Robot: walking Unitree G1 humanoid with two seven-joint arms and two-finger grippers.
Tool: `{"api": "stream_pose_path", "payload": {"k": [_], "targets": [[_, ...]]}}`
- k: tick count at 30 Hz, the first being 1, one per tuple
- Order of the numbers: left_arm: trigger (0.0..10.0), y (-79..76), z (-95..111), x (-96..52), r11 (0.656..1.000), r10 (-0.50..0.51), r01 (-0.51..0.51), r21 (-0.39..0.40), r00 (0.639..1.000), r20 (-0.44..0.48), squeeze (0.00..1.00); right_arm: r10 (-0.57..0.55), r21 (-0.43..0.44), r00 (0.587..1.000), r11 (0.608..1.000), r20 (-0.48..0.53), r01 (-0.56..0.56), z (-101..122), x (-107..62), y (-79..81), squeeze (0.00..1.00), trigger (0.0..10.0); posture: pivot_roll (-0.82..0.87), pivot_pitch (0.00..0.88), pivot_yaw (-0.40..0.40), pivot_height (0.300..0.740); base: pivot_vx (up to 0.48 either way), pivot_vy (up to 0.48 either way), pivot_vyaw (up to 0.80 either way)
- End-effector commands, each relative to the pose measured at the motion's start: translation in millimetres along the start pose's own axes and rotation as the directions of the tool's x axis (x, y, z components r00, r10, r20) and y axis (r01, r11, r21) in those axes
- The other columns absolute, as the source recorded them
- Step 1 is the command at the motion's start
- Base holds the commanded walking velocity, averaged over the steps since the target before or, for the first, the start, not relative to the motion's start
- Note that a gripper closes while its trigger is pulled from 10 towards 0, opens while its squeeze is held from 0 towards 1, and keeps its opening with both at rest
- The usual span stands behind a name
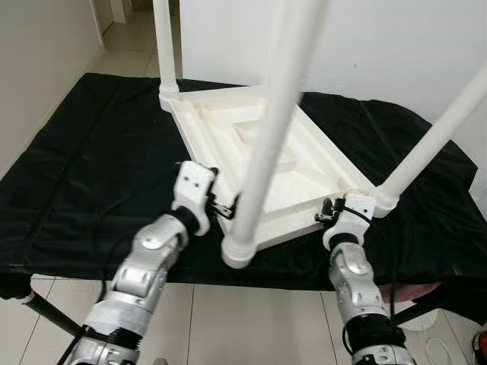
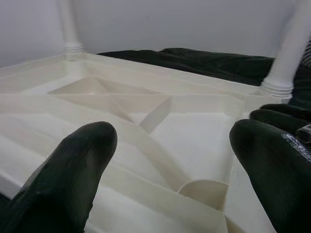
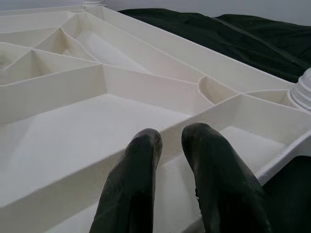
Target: Building children table
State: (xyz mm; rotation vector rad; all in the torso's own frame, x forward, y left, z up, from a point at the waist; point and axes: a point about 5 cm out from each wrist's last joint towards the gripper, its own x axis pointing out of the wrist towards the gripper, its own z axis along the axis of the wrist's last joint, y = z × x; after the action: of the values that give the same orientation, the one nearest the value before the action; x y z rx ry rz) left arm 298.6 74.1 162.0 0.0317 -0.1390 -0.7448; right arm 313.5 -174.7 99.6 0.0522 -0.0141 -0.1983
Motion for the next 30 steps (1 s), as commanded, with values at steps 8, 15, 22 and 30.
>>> {"api": "stream_pose_path", "payload": {"k": [8, 15, 22, 30], "targets": [[10.0, -35.8, 10, 10.4, 0.939, -0.344, 0.343, 0.020, 0.938, 0.047, 0.00, -0.152, -0.022, 0.988, 0.988, 0.006, 0.152, 1, 1.9, -3.9, 0.00, 10.0, -0.02, 0.000, -0.084, 0.740, 0.000, 0.000, 0.00], [10.0, -50.2, 15, 12.2, 0.901, -0.433, 0.433, 0.018, 0.898, 0.076, 0.00, -0.294, -0.030, 0.955, 0.955, 0.024, 0.295, 10, 9.5, -14.4, 0.00, 10.0, -0.02, 0.000, -0.080, 0.740, 0.000, 0.000, 0.00], [10.0, -59.6, 19, 15.3, 0.866, -0.499, 0.498, 0.030, 0.862, 0.088, 0.00, -0.343, 0.026, 0.939, 0.939, 0.024, 0.343, 31, 29.3, -9.5, 0.00, 10.0, -0.03, 0.000, -0.078, 0.740, 0.000, 0.000, 0.00], [10.0, -60.9, 23, 18.6, 0.860, -0.511, 0.509, 0.037, 0.855, 0.096, 0.00, -0.427, 0.036, 0.904, 0.903, -0.003, 0.427, 33, 35.0, -16.8, 0.00, 10.0, -0.03, 0.000, -0.078, 0.740, 0.000, 0.000, 0.00]]}}
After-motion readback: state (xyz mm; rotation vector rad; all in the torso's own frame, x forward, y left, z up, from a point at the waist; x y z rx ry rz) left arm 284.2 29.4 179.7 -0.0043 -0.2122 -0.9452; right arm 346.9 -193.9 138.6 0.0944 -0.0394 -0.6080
